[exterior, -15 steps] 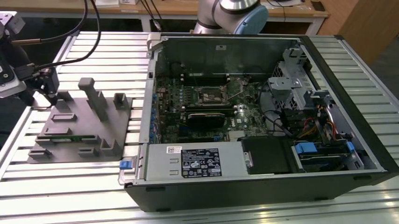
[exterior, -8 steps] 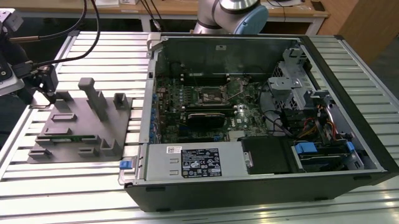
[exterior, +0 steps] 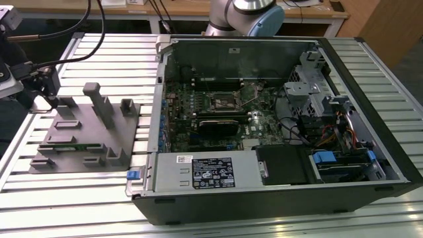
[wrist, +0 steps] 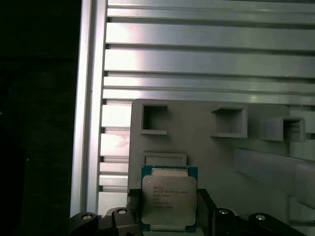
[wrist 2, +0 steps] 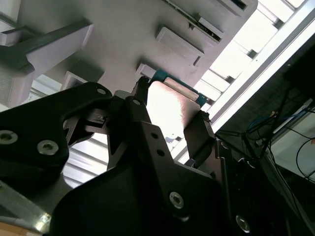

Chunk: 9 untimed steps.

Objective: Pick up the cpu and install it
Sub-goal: 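Pick up the cpu and move it towards the insertion slot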

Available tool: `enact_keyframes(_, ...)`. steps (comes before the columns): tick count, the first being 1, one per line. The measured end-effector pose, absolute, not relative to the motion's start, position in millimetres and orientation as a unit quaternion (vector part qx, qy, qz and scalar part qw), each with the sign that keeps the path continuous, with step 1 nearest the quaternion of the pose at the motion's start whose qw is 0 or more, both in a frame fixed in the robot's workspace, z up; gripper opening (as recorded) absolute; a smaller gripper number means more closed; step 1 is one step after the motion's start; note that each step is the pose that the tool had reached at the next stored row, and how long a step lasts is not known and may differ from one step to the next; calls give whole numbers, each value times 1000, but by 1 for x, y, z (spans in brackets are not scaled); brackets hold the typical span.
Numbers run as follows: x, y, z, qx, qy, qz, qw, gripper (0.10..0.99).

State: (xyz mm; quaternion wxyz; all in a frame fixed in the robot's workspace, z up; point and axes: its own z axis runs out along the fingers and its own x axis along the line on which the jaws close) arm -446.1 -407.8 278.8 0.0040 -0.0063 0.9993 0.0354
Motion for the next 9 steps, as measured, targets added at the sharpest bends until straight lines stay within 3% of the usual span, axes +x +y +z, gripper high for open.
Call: enact_keyframes(9,-446,-408,291,-6,999,36,4,545)
